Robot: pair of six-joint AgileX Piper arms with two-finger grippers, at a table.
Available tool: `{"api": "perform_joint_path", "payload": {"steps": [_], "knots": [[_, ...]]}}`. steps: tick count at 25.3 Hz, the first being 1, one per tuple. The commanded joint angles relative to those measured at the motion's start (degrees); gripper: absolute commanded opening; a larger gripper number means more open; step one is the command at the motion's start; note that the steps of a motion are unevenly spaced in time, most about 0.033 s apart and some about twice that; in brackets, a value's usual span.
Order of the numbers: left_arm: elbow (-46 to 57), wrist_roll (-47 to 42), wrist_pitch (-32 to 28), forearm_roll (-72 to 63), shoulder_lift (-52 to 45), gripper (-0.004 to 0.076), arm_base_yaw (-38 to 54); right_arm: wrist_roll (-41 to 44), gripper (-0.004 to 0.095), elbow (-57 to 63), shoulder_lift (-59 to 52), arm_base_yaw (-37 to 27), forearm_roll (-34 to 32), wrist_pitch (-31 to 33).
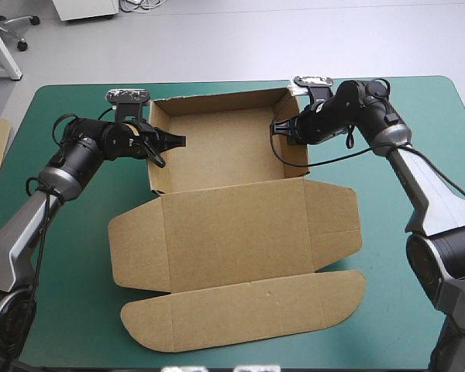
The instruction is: Fold the box
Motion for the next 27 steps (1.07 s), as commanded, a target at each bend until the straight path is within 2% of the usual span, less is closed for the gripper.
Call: {"api": "perform_joint_path", "payload": {"steps": [1, 3, 4, 6, 13, 18, 27], "knots": [[-1.77, -0.02, -4.71, -0.12, -2.51, 0.0035, -0.67, 0.15, -0.0018, -1.68, -3.31, 0.35, 0.75, -2.61], [-1.77, -2.11, -6.26, 1.5, -2.27, 0.0029, -2.27, 2.41, -0.0018, -1.68, -3.24, 2.45, -3.48, -2.7], [-2.15, -3.31, -5.82, 4.22, -1.75, -0.0005, -3.64, 4.59, -0.0018, -1.68, -3.17, 4.08, -8.46, -2.57], [-3.54, -5.55, -4.45, 7.72, -0.69, -0.0014, -5.25, 7.08, -0.0018, -1.68, -2.77, 6.85, -14.13, -1.86], [-9.81, -7.29, 5.2, 16.97, 2.84, -0.0014, -6.39, 9.76, -0.0018, -1.68, -2.77, 7.72, -21.8, 2.4], [-10.37, -8.01, 14.6, 16.4, 5.1, -0.0014, -6.39, 9.76, -0.0018, -1.68, -2.77, 7.61, -21.82, 4.95], [-10.28, -6.72, 18.84, 11.03, 6.04, -0.0014, -6.39, 9.38, -0.0018, -1.68, -2.77, 7.49, -20.49, 10.03]]}}
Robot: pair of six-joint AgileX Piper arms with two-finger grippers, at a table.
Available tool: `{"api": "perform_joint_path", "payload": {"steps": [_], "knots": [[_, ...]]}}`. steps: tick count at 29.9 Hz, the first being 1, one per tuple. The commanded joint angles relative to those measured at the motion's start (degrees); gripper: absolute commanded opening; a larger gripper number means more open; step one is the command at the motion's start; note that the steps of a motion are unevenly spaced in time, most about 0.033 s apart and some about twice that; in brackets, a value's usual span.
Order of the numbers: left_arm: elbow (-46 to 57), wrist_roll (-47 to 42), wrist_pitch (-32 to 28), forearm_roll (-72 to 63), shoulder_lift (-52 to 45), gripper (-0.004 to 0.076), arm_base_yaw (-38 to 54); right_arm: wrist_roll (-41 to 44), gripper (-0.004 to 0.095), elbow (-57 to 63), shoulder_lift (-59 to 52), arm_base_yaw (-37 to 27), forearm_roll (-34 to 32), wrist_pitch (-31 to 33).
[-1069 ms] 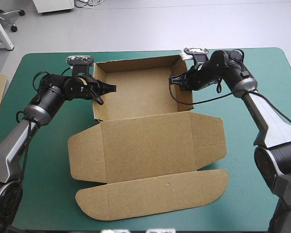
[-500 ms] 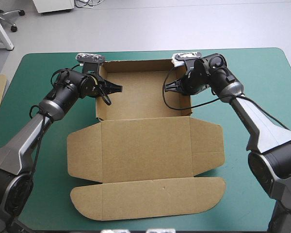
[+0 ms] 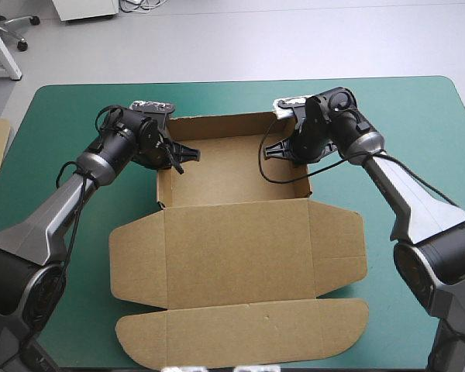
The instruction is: Fold the box
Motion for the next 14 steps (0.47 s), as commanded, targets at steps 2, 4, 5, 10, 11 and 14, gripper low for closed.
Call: {"api": "perform_joint_path", "payload": {"steps": [2, 4, 5, 10, 11, 14], "knots": [[-1.7, 2.88, 2.22, -0.17, -2.68, -0.0014, -0.28, -2.57, -0.0018, -1.68, -3.25, -0.29, -1.37, 1.22], [-1.7, 3.68, 2.86, -1.63, -2.68, -0.0014, -0.28, -2.81, -0.0018, -1.68, -3.25, -0.29, -0.4, 1.79], [-1.7, 3.68, 3.44, -1.74, -2.68, -0.0014, -0.28, -2.81, -0.0018, -1.68, -3.25, -0.29, -0.02, 2.27], [-1.7, 4.6, 4.38, -1.74, -2.68, -0.0014, -0.28, -2.95, -0.0018, -1.68, -3.25, -0.29, 0.45, 3.06], [-1.7, 4.6, 4.27, -1.59, -2.58, -0.0014, -0.28, -2.95, -0.0018, -1.68, -3.25, -0.29, 0.77, 3.06], [-1.7, 5.02, 4.27, -1.51, -1.92, -0.0014, -0.28, -3.05, -0.0018, -1.68, -3.25, -0.29, 1.1, 2.94]]}}
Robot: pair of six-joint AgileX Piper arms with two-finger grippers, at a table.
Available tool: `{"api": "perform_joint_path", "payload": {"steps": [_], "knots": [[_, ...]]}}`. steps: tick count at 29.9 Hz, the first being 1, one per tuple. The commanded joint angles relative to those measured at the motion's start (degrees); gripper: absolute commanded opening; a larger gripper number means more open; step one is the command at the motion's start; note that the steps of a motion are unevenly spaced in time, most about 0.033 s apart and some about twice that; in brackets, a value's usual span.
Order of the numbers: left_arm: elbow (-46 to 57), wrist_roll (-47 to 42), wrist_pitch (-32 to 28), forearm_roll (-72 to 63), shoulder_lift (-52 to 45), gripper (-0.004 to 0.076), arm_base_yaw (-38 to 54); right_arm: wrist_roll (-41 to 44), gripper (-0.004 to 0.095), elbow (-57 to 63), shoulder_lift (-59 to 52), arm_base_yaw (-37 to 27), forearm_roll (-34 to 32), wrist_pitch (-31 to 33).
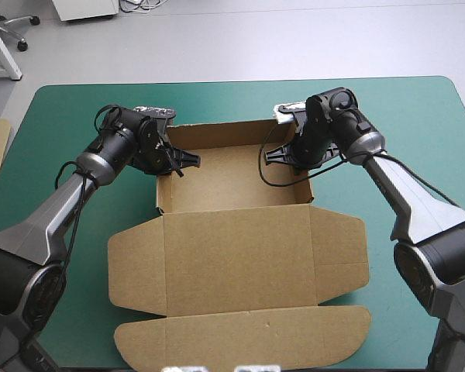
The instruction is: Fold the box
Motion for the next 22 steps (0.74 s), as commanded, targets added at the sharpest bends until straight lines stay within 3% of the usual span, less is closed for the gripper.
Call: {"api": "perform_joint_path", "payload": {"steps": [1, 22], "knots": [[-1.64, 3.46, 0.83, 0.96, -1.67, -0.0014, -0.28, -2.75, -0.0018, -1.68, -3.18, -0.24, -0.96, -0.98], [-1.64, 4.16, -2.36, 0.95, 8.05, -0.0014, -0.28, -3.44, -0.0019, -1.68, 4.84, -0.24, -0.55, -2.07]]}}
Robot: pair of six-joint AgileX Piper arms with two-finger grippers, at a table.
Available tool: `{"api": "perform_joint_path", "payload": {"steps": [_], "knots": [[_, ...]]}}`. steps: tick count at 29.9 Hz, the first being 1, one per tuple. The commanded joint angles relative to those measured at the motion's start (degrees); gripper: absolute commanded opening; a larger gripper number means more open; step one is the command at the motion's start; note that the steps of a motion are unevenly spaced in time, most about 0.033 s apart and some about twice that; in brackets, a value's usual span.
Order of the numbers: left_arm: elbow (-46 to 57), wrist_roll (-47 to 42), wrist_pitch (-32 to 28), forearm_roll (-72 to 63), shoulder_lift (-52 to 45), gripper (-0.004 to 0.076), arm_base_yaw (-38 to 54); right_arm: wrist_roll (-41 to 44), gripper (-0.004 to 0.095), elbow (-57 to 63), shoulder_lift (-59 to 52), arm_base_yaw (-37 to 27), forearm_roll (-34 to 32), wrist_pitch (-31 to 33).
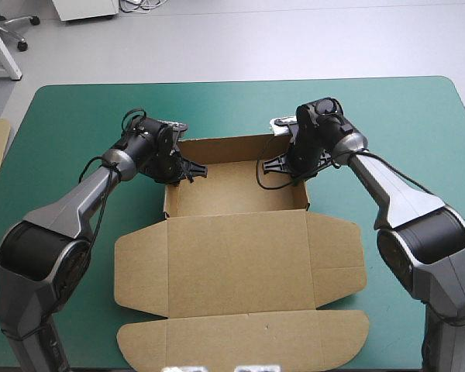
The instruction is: Fold the box
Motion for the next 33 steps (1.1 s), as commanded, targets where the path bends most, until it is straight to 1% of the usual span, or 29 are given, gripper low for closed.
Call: {"api": "perform_joint_path", "payload": {"steps": [1, 20, 23, 25, 26, 29, 30, 33], "knots": [[-1.15, 3.59, -0.11, 1.22, -0.87, -0.0014, -0.44, -3.5, -0.0019, -1.63, -1.67, -0.07, -0.63, -1.63], [-1.23, 3.59, -1.78, 1.27, -0.59, -0.0013, 0.16, -4.17, -0.0018, -1.63, -0.28, -0.07, -0.42, -3.16], [-1.27, 3.85, -1.78, 1.27, -0.59, -0.0006, 0.16, -4.48, 0.0, -1.63, -0.26, -0.07, -0.42, -2.86], [-1.51, 5.06, -1.78, 1.36, -0.7, 0.0037, 0.16, -4.84, 0.006, -1.77, -0.16, -0.07, -0.42, -1.98], [-1.86, 5.04, -1.42, 1.36, -0.7, 0.0075, 0.16, -5.23, 0.0091, -1.87, -0.16, -0.07, -0.42, -1.89], [-4.08, 5.04, -1.02, 1.25, -0.7, 0.0219, 0.16, -5.54, 0.0235, -3.39, -0.16, -0.07, -0.42, -0.66], [-4.95, 5.04, -1.02, 1.25, -0.7, 0.027, 0.16, -5.54, 0.0301, -4.55, -0.16, -0.07, -0.42, -0.22], [-6.99, 5.04, -0.16, 1.25, -0.7, 0.0387, 0.16, -5.81, 0.0422, -6.62, -0.16, -0.07, -0.56, 0.44]]}}
